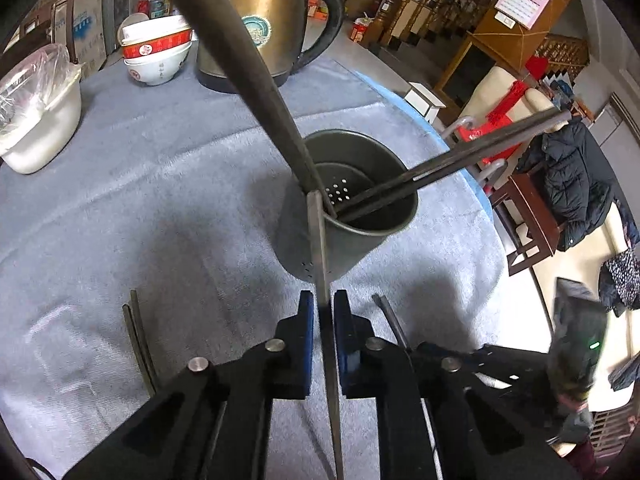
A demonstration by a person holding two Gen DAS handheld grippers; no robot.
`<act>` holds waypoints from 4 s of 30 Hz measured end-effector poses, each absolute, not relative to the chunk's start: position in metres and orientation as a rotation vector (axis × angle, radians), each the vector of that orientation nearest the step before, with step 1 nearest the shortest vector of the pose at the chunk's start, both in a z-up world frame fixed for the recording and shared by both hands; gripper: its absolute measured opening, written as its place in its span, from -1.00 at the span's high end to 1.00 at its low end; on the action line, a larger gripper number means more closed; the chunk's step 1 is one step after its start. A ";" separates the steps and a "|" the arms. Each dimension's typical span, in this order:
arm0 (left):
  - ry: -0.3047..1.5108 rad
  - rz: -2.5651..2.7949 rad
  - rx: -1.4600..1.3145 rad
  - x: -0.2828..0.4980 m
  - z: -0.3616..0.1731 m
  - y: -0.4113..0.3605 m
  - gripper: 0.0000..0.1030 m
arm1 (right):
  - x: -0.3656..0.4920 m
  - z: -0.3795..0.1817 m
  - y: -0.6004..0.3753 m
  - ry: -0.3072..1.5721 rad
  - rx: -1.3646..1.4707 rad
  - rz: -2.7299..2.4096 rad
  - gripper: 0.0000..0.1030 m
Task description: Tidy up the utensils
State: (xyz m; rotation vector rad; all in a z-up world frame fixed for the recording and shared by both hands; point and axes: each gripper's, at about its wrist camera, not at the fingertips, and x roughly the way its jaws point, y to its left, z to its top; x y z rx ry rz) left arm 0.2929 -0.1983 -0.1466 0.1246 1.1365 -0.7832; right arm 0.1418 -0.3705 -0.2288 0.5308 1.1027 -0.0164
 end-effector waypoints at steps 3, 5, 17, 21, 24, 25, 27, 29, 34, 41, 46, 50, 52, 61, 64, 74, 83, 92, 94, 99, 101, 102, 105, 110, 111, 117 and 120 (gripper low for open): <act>1.133 -0.784 0.113 0.295 -0.147 -0.199 0.87 | 0.154 -0.231 -0.361 1.116 0.461 -0.034 0.68; 1.121 -0.778 0.114 0.293 -0.145 -0.195 0.88 | 0.158 -0.230 -0.356 1.116 0.418 -0.050 0.72; 0.878 -0.848 0.067 0.233 -0.043 -0.144 0.89 | 0.125 -0.110 -0.375 0.704 0.492 0.081 0.85; 0.721 -0.834 0.030 0.228 0.011 -0.143 0.89 | 0.120 -0.060 -0.387 0.460 0.506 0.070 0.85; 0.616 -0.793 0.025 0.231 0.044 -0.150 0.89 | 0.121 -0.032 -0.386 0.325 0.452 0.016 0.85; 0.597 -0.788 0.022 0.233 0.050 -0.152 0.89 | 0.125 -0.024 -0.385 0.291 0.434 -0.002 0.85; 0.546 -0.770 0.014 0.239 0.062 -0.158 0.89 | 0.130 -0.015 -0.384 0.255 0.416 -0.024 0.85; 0.513 -0.743 0.002 0.250 0.067 -0.166 0.89 | 0.139 -0.009 -0.385 0.236 0.407 -0.056 0.85; 0.489 -0.625 -0.020 0.280 0.040 -0.191 0.89 | 0.177 -0.022 -0.379 0.266 0.376 -0.117 0.85; 0.634 -0.578 -0.045 0.309 -0.011 -0.195 0.89 | 0.182 -0.031 -0.384 0.267 0.436 -0.140 0.85; 0.706 -0.590 0.018 0.301 -0.019 -0.199 0.87 | 0.158 -0.008 -0.393 0.172 0.455 -0.144 0.85; 0.665 -0.607 0.028 0.278 -0.005 -0.179 0.66 | 0.159 0.004 -0.387 0.123 0.415 -0.181 0.85; 0.633 -0.588 0.034 0.268 0.005 -0.163 0.44 | 0.167 -0.002 -0.383 0.146 0.404 -0.186 0.85; 0.509 -0.411 0.111 0.233 0.019 -0.078 -0.19 | 0.196 -0.067 -0.385 0.465 0.505 -0.121 0.75; 0.535 -0.336 0.164 0.231 -0.003 -0.053 -0.25 | 0.176 -0.074 -0.391 0.465 0.540 -0.087 0.38; 0.879 -0.267 0.191 0.253 -0.127 -0.013 -0.25 | 0.112 -0.110 -0.350 0.458 0.570 0.050 -0.17; 0.963 -0.396 0.161 0.268 -0.161 -0.030 -0.25 | 0.141 -0.194 -0.303 0.668 0.609 0.101 0.04; 1.083 -0.412 0.137 0.298 -0.203 -0.051 -0.25 | 0.150 -0.215 -0.305 0.713 0.625 0.096 0.04; 1.091 -0.406 0.156 0.298 -0.208 -0.055 -0.25 | 0.151 -0.215 -0.311 0.716 0.641 0.088 0.04; 1.083 -0.412 0.169 0.295 -0.209 -0.062 -0.26 | 0.154 -0.220 -0.320 0.719 0.681 0.075 0.04; 1.088 -0.420 0.165 0.292 -0.210 -0.064 -0.26 | 0.153 -0.220 -0.323 0.715 0.688 0.072 0.04; 1.084 -0.418 0.167 0.289 -0.210 -0.065 -0.26 | 0.152 -0.220 -0.324 0.712 0.691 0.071 0.04; 1.119 -0.435 0.130 0.281 -0.215 -0.063 -0.27 | 0.149 -0.219 -0.329 0.707 0.701 0.069 0.04; 1.107 -0.404 0.206 0.264 -0.225 -0.065 -0.26 | 0.145 -0.218 -0.333 0.702 0.716 0.070 0.04; 1.111 -0.404 0.205 0.263 -0.226 -0.064 -0.26 | 0.143 -0.217 -0.334 0.699 0.718 0.073 0.04; 1.144 -0.464 0.066 0.268 -0.228 -0.044 -0.09 | 0.141 -0.213 -0.331 0.700 0.708 0.092 0.04; 1.167 -0.512 0.024 0.269 -0.230 -0.042 0.43 | 0.142 -0.213 -0.329 0.698 0.713 0.095 0.04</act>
